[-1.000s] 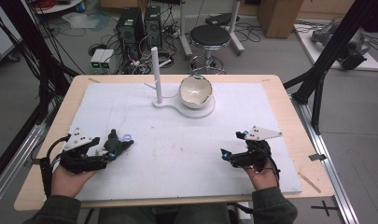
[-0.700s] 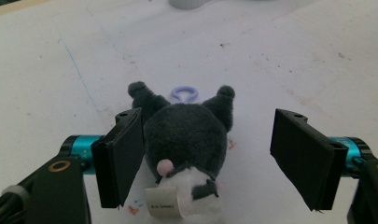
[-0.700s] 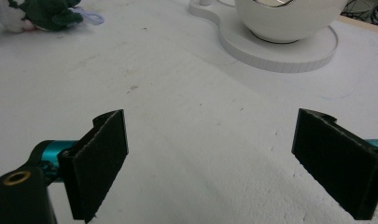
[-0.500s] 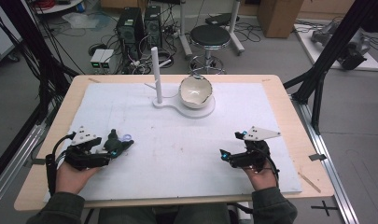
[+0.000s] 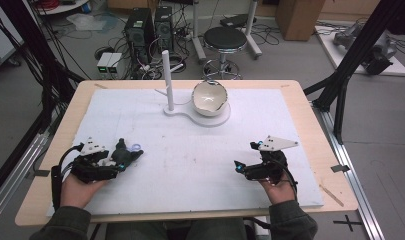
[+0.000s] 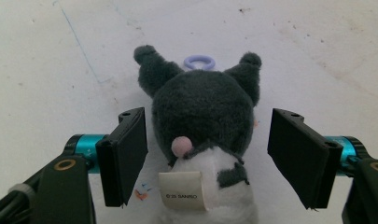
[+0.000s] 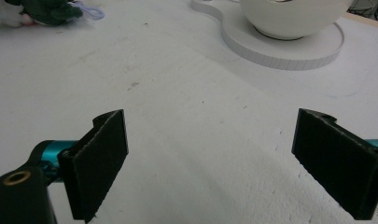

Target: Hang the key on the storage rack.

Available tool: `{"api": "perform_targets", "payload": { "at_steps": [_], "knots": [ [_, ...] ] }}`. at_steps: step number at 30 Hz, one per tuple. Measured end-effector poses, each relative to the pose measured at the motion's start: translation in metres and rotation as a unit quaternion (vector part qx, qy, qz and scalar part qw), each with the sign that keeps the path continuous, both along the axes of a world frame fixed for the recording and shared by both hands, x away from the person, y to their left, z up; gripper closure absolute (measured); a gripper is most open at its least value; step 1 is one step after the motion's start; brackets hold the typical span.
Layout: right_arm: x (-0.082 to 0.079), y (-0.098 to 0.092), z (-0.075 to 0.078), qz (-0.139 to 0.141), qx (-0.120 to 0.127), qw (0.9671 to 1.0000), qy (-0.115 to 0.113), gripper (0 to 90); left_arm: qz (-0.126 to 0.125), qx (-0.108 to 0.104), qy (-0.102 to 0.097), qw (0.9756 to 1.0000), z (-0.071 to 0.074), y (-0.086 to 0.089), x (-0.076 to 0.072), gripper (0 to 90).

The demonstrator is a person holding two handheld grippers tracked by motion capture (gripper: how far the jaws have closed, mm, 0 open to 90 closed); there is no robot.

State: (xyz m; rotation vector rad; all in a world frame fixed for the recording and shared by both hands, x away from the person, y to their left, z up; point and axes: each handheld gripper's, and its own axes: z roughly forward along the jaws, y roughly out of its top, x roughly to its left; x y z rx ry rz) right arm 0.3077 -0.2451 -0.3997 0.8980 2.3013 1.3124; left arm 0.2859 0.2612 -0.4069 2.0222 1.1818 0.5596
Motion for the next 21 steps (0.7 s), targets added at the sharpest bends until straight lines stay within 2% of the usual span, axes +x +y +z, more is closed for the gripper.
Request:
{"api": "perform_targets", "payload": {
  "at_steps": [10, 21],
  "knots": [
    [0.000, 0.000, -0.001, 0.002, -0.001, 1.0000, -0.001, 9.7, -0.009, 0.013, 0.020, 0.9997, -0.007, -0.003, 0.004, 30.6],
    [0.000, 0.001, -0.001, 0.005, -0.003, 1.0000, 0.001, 9.7, -0.008, 0.020, 0.030, 0.9993, -0.013, -0.004, 0.006, 32.4]
  ]
}}
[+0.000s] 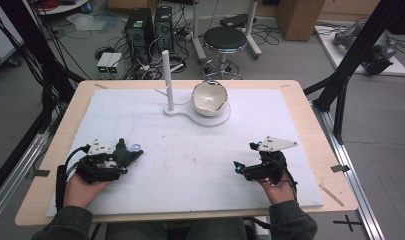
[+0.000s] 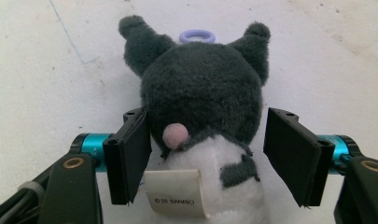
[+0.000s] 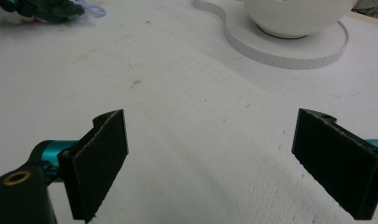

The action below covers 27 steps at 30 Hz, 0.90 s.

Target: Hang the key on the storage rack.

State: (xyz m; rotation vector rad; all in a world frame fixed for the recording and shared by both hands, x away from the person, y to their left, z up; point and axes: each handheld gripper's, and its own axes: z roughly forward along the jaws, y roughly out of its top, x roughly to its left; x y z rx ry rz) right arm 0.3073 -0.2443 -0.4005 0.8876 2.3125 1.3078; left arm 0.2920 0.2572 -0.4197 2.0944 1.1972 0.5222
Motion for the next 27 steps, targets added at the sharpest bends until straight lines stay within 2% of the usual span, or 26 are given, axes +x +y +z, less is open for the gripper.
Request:
{"api": "perform_targets", "payload": {
  "at_steps": [15, 27],
  "knots": [
    [-0.0006, -0.0001, -0.0003, -0.002, 0.001, 1.0000, 0.001, 9.7, 0.004, 0.021, 0.002, 0.9998, -0.0033, -0.0024, 0.0009, 35.7],
    [-0.0007, -0.0006, -0.0004, 0.000, 0.001, 1.0000, -0.002, 9.7, 0.006, 0.025, -0.002, 0.9997, -0.0034, -0.0032, 0.0000, 40.3]
  ]
}}
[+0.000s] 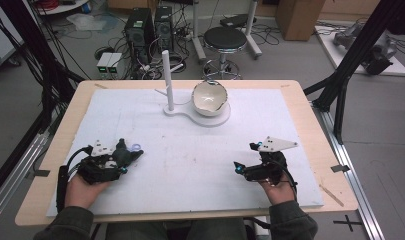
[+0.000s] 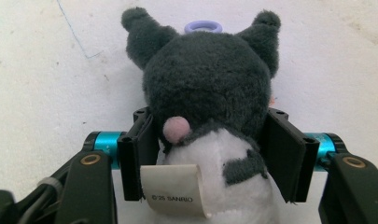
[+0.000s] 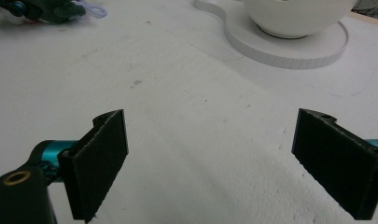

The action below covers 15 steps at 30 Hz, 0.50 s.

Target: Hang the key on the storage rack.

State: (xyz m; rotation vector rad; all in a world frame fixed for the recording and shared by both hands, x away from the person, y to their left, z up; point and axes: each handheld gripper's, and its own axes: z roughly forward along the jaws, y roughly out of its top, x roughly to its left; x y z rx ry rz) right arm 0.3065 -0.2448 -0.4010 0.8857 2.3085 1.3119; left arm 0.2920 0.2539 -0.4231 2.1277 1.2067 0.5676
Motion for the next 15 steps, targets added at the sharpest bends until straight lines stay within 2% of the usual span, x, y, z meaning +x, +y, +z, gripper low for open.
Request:
{"api": "perform_targets", "payload": {
  "at_steps": [15],
  "knots": [
    [-0.0004, -0.0008, -0.0007, -0.001, 0.001, 1.0000, 0.003, 9.7, 0.000, -0.008, 0.000, 1.0000, 0.0007, 0.0017, -0.0005, 45.0]
  ]
}}
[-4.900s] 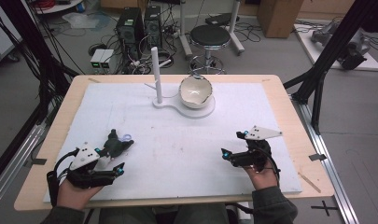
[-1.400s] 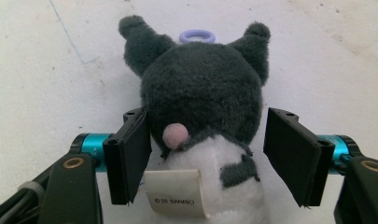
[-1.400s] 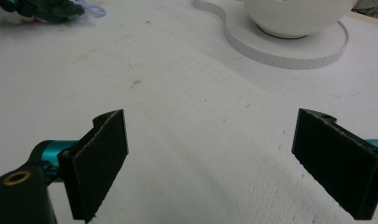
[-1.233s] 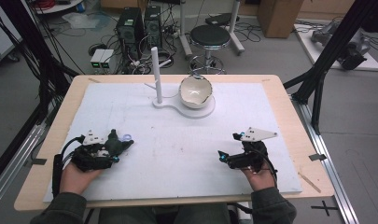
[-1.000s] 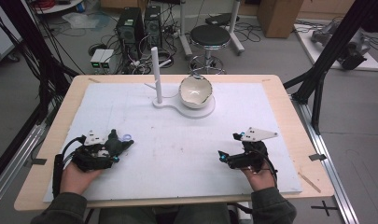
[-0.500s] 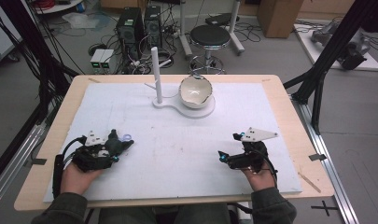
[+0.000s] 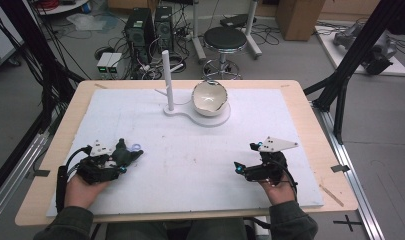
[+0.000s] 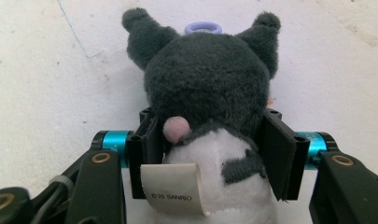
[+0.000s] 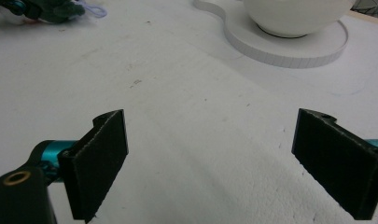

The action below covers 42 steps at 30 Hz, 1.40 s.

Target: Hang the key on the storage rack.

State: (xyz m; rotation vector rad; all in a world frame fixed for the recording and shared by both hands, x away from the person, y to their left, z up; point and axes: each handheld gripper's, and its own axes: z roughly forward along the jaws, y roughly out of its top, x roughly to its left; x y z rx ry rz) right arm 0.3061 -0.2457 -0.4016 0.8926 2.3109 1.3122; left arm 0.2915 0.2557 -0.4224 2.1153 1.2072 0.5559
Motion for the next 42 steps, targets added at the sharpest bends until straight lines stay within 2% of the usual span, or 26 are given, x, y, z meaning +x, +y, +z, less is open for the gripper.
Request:
{"api": "perform_targets", "payload": {
  "at_steps": [20, 42],
  "knots": [
    [0.0008, -0.0012, -0.0011, -0.001, 0.001, 1.0000, -0.001, 9.7, 0.008, -0.012, -0.003, 0.9999, 0.0015, 0.0045, -0.0018, 46.0],
    [0.0005, -0.0017, -0.0015, -0.002, 0.002, 1.0000, 0.002, 9.7, 0.007, -0.021, -0.018, 0.9996, 0.0055, 0.0062, -0.0068, 46.1]
  ]
}}
